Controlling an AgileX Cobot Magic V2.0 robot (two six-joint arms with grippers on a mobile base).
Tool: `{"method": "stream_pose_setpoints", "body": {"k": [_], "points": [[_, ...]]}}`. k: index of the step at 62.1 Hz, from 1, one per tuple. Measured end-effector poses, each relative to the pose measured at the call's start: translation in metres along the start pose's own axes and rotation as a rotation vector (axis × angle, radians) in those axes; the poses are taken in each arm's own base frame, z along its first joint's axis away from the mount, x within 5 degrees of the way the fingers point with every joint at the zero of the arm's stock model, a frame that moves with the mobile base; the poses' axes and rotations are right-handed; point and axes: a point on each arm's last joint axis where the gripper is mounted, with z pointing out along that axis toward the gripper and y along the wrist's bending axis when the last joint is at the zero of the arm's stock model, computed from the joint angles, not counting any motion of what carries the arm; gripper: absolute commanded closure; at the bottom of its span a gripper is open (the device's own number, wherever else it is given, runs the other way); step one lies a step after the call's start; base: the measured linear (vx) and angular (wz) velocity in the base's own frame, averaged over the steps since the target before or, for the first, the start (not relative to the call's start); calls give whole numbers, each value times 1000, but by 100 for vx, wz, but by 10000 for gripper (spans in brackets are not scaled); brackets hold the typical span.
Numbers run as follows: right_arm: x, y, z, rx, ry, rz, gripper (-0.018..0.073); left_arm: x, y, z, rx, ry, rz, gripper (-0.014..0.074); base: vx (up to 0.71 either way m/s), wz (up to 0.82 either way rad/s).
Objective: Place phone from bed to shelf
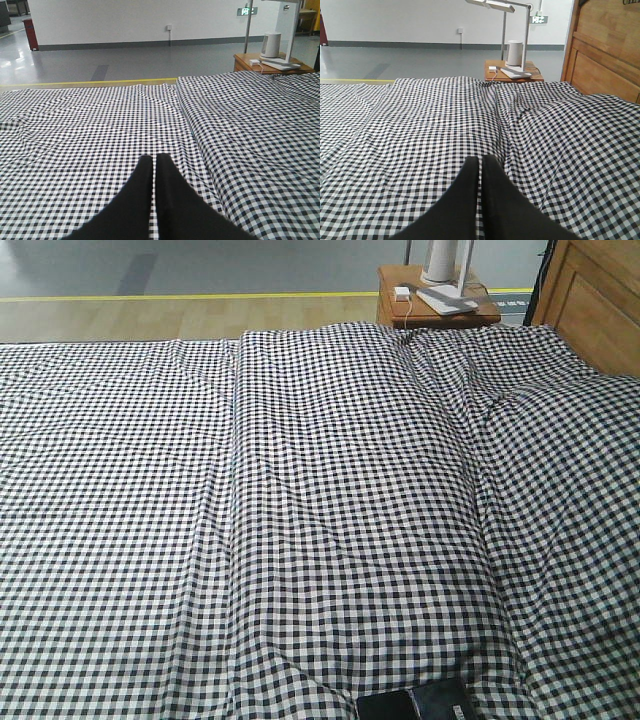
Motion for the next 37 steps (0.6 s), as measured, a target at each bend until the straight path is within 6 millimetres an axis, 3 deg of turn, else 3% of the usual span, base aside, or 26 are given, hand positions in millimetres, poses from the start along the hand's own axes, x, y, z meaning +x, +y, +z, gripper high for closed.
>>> {"method": "stream_pose_setpoints", "body": {"k": [22,37], "points": [[-1,0,0,1,-11,2,564,0,0,0,0,0,0,595,0,0],[-17,-1,-2,13,-190,24,564,0,0,0,0,0,0,595,0,0]]}}
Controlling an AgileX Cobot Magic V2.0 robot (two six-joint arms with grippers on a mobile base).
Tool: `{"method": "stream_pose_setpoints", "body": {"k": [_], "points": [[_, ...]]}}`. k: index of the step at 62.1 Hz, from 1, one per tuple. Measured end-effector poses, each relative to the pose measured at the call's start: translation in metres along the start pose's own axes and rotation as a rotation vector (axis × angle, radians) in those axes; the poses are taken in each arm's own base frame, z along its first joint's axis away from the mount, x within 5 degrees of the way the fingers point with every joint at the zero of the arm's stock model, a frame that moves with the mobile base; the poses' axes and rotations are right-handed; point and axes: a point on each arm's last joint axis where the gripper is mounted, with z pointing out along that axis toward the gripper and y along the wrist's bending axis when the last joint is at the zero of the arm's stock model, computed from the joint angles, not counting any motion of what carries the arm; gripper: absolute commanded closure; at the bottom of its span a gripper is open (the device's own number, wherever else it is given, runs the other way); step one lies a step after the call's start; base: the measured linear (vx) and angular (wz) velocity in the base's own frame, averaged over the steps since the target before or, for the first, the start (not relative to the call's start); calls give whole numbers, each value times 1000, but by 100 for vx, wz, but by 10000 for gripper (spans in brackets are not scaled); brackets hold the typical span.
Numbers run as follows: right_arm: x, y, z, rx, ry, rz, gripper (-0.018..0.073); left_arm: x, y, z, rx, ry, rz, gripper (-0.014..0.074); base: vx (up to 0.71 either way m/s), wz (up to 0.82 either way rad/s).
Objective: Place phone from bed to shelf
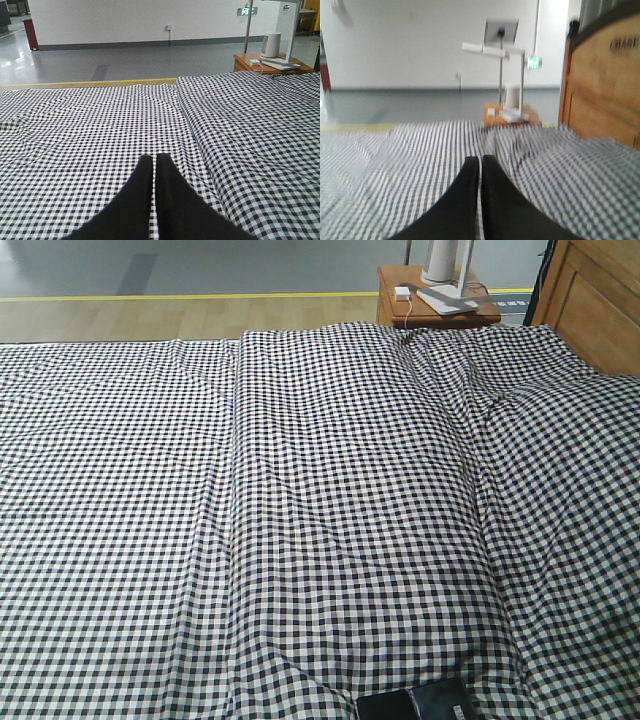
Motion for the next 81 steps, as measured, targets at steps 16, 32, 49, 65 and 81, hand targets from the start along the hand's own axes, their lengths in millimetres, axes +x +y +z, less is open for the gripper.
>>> {"method": "stream_pose_setpoints", "body": {"k": [16,32,49,65,81], "points": [[-34,-2,-5,21,-296,4,564,0,0,0,0,0,0,595,0,0],[-110,-3,-21,26,-521,5,564,0,0,0,0,0,0,595,0,0],[-174,-3,3,9,-359,5,545,0,0,0,0,0,0,595,0,0],[-190,-1,55,-16,-5,3,435,0,0,0,0,0,0,595,0,0],[-155,0,94,-33,338,4,96,0,0,0,0,0,0,595,0,0]]}}
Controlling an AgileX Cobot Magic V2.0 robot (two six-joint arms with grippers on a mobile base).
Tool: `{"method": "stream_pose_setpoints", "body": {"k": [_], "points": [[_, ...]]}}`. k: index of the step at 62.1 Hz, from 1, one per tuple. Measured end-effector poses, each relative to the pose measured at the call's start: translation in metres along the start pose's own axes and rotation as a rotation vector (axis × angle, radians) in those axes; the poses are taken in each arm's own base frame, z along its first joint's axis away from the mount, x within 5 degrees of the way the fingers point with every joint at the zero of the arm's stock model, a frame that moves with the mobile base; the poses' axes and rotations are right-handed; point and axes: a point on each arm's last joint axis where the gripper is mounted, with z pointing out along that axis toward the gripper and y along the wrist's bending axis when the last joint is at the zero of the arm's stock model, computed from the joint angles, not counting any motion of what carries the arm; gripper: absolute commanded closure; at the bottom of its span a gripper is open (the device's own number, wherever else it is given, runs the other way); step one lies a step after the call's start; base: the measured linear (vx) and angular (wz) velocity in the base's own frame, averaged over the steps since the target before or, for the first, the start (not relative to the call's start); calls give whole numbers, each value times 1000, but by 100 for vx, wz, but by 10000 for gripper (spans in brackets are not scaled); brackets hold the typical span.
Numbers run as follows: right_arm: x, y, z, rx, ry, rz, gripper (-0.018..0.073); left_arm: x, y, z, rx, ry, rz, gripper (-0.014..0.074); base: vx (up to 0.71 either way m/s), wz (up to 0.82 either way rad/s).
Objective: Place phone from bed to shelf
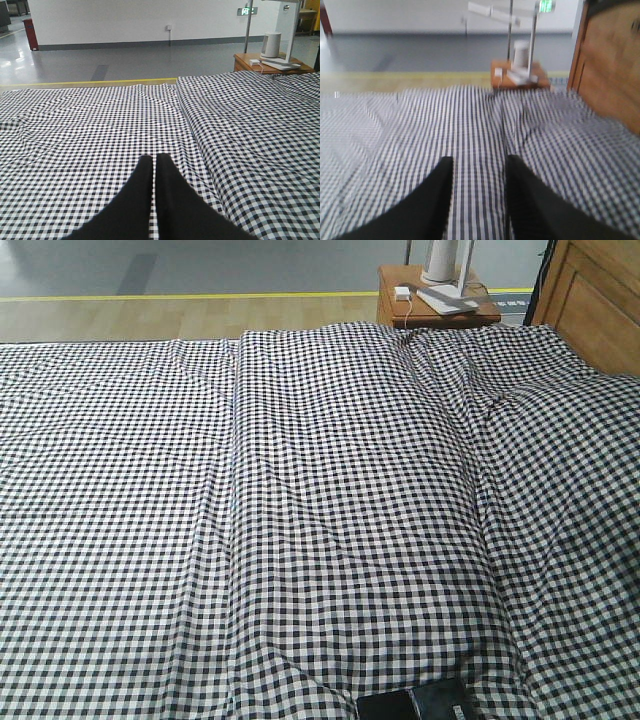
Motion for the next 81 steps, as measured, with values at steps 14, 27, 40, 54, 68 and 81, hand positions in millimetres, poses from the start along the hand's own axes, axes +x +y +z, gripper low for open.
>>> {"method": "stream_pose_setpoints", "body": {"k": [14,27,40,54,68,81], "points": [[15,0,22,-9,177,3,-169,0,0,0,0,0,0,595,0,0],[28,0,36,-14,310,14,-147,0,0,0,0,0,0,595,0,0],[20,0,52,-11,499,61,-115,0,0,0,0,0,0,595,0,0],[-10,-10,86,72,642,-7,-99,0,0,0,0,0,0,595,0,0],[-29,-36,122,154,729,32,-92,0,0,0,0,0,0,595,0,0],[-13,-90,151,124,792,189,-81,0,0,0,0,0,0,595,0,0]]}}
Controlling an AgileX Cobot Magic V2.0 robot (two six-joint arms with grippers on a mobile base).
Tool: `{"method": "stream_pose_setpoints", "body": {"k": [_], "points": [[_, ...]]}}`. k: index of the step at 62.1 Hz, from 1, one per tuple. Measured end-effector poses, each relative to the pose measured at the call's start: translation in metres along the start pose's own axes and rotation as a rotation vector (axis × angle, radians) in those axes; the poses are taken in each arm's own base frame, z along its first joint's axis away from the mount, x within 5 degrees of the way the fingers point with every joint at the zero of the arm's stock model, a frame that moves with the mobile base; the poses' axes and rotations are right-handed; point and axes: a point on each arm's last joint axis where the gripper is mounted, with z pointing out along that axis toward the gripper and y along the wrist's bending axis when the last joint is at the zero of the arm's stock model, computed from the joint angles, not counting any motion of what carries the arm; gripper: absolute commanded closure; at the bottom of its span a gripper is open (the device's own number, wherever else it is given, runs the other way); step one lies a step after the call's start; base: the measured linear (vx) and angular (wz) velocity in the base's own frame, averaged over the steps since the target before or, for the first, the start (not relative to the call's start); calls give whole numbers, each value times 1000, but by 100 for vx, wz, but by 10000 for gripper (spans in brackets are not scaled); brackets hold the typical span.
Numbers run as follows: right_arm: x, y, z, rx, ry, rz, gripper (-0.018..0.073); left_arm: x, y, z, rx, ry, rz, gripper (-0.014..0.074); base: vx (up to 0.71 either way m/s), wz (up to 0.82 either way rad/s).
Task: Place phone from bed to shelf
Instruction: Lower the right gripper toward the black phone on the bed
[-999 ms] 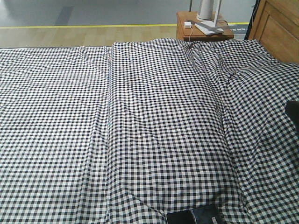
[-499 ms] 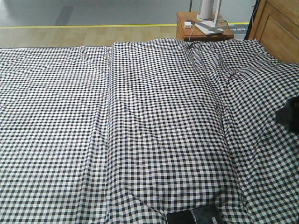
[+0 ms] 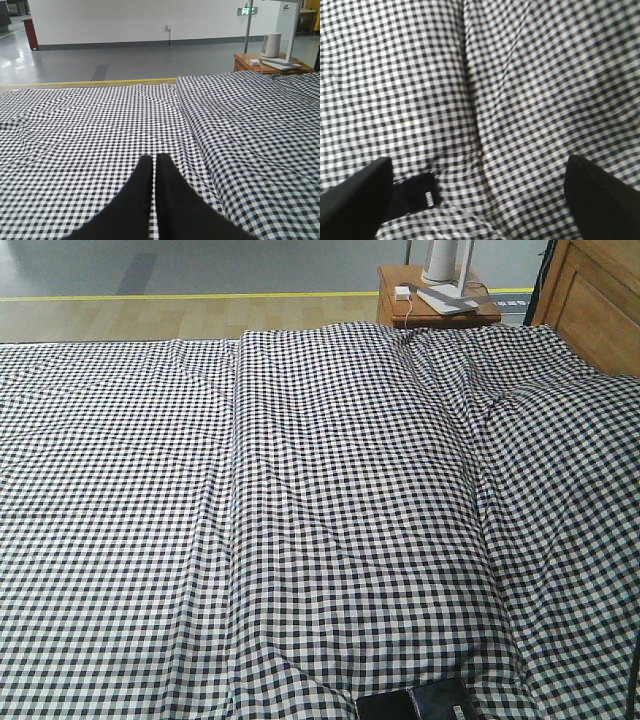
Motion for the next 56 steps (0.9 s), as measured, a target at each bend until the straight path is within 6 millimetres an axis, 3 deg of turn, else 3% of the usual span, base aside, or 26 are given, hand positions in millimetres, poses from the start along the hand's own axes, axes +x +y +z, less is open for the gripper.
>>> {"method": "stream_pose_setpoints", "body": {"k": [12,22,36,56], "points": [[-1,-41,57,-134,109,103,-74,0,0,0,0,0,0,595,0,0],[6,-60,110,-210,215,131,-66,0,0,0,0,0,0,595,0,0],[25,-67,181,-297,374,146,-54,0,0,0,0,0,0,595,0,0],[65,-63,265,-506,517,158,-39,0,0,0,0,0,0,595,0,0]]}}
